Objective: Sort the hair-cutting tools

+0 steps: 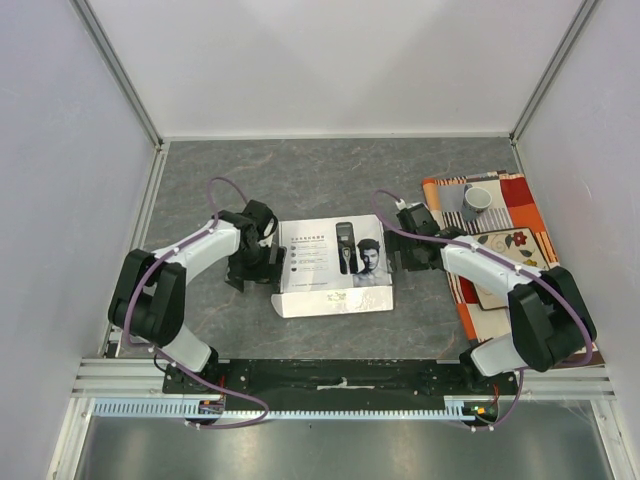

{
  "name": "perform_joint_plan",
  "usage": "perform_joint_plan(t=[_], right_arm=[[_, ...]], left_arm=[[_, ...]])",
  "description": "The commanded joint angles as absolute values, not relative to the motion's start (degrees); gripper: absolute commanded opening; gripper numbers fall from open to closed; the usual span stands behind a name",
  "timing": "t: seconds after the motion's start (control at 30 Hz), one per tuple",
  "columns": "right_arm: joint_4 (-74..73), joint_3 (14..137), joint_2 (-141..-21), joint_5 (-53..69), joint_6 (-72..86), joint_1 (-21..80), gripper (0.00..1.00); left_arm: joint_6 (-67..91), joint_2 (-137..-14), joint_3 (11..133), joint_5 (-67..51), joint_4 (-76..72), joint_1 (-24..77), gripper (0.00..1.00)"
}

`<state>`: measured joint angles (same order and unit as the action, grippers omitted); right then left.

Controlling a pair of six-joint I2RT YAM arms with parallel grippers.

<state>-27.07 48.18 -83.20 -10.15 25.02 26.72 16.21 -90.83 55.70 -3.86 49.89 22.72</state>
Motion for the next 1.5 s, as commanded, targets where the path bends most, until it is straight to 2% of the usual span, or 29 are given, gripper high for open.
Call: perform_joint_plan(t=[0.0, 0.37, 0.6, 0.9, 1.07, 1.13, 1.3, 1.47], right_arm=[[-25.1, 48.6, -83.3, -6.9, 26.9, 27.8, 0.98], [-18.0, 51.0, -89.7, -3.3, 28.5, 27.1, 0.98], [-4.8, 50.2, -94.3, 2.6, 27.7, 23.9, 0.98], [-1.4, 57.7, -102.4, 9.8, 23.5, 21.6, 0.98], [-6.6, 63.2, -103.4, 6.1, 21.4, 21.6, 0.98], [-8.3, 63.8, -102.7, 0.6, 21.2, 21.6, 0.98], [-11.2, 61.4, -98.7, -5.7, 21.4, 21.6, 0.98], [-10.6, 58.2, -95.4, -6.2, 21.8, 21.6, 0.98]], left_arm=[[16.6, -90.1, 59.4, -0.8, 48.4, 23.6, 0.99], [14.9, -98.7, 67.2, -6.4, 41.8, 22.0, 1.0], [14.7, -102.4, 71.4, -10.4, 38.2, 21.4, 1.0], [15.5, -104.9, 74.4, -13.6, 35.6, 21.2, 1.0], [15.9, -102.5, 75.0, -12.2, 34.9, 20.7, 1.0], [15.7, -100.3, 75.0, -7.8, 36.1, 20.5, 1.0], [15.4, -96.9, 74.7, 1.5, 40.0, 19.6, 1.0], [16.3, -94.8, 71.9, 1.8, 41.0, 19.4, 1.0]])
